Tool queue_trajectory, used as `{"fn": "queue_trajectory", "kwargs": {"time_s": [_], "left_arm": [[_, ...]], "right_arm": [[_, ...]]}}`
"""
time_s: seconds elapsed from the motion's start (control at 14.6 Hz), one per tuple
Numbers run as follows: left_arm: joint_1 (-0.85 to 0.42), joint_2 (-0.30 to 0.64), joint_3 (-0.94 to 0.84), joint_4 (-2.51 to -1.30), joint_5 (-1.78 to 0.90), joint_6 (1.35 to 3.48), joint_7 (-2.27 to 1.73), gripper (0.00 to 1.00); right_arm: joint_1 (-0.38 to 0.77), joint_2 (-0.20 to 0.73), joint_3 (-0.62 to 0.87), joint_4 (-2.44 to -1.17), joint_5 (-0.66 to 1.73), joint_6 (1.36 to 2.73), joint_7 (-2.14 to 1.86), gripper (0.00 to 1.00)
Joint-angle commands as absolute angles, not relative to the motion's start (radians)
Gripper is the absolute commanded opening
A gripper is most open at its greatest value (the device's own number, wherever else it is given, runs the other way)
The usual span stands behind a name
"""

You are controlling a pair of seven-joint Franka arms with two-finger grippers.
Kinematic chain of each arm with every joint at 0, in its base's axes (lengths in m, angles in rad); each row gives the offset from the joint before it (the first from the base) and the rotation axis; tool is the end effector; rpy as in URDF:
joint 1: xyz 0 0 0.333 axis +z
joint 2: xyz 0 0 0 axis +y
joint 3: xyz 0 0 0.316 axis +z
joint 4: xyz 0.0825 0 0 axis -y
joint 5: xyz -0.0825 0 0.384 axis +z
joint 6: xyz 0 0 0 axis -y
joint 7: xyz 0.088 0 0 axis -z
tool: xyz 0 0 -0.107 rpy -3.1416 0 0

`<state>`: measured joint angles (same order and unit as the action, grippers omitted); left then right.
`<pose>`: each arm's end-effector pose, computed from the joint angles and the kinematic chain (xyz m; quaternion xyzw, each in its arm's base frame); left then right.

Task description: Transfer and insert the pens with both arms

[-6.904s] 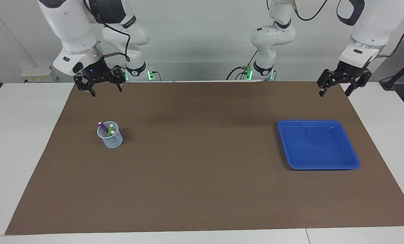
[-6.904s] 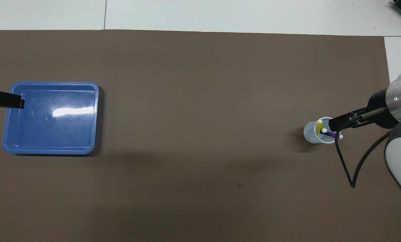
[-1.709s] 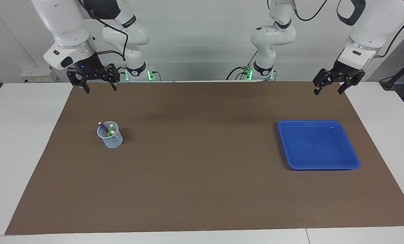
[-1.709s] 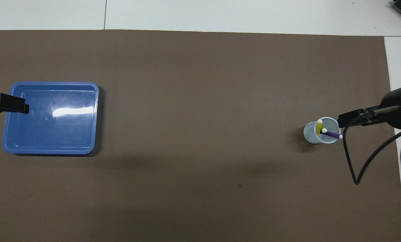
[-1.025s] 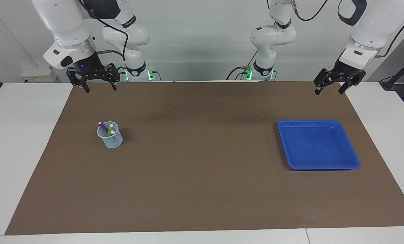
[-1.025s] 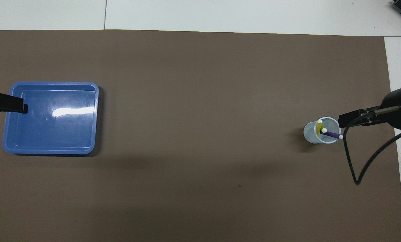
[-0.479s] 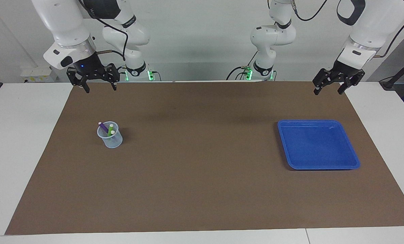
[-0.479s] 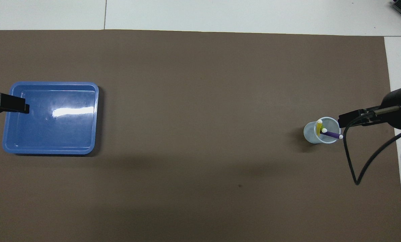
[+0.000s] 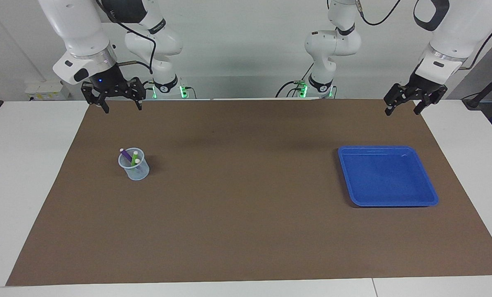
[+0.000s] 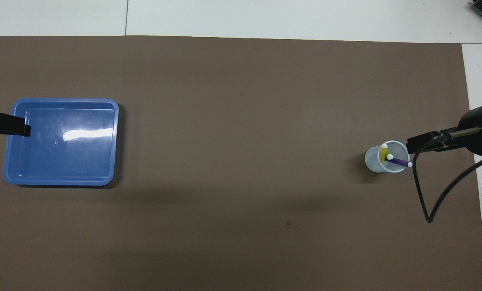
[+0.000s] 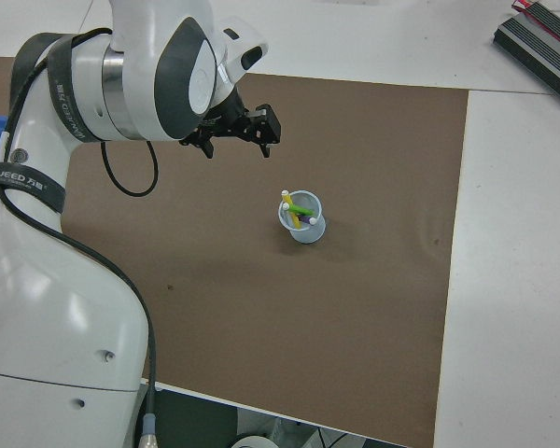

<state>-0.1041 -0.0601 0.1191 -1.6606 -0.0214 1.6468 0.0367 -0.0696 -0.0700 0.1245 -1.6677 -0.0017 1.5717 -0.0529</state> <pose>0.5426 0.0079 0.6214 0.9996 -0.0103 0.0233 0.0137 0.5307 0.0313 0.6166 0.9985 0.0537 -0.0133 0.0052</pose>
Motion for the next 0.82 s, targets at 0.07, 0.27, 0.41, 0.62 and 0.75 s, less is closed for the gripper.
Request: {"fn": "queue_trajectory", "kwargs": {"time_s": [0.07,0.27,0.41,0.62,0.75], "left_arm": [[-0.078,-0.058,0.1,-1.654,-0.009,1.635,0.031,1.0],[-0.02,-0.058,0.034,-1.654,-0.008,1.632,0.031,1.0],[-0.012,-0.06,0.025,-1.654,-0.009,1.629,0.029,1.0],[-0.017,-0.061,0.025,-1.654,-0.009,1.628,0.029,1.0],[-0.02,-0.06,0.025,-1.654,-0.009,1.626,0.029,1.0]], "right_arm": [[-0.08,-0.084,0.13,-1.684,0.011,1.586,-0.038,1.0],[-0.08,-0.084,0.132,-1.684,0.009,1.586,-0.038,1.0],[-0.078,-0.084,0.13,-1.684,0.009,1.588,-0.038,1.0],[-0.078,-0.084,0.13,-1.684,0.009,1.586,-0.038,1.0],[-0.078,-0.084,0.13,-1.684,0.009,1.586,-0.038,1.0]]}}
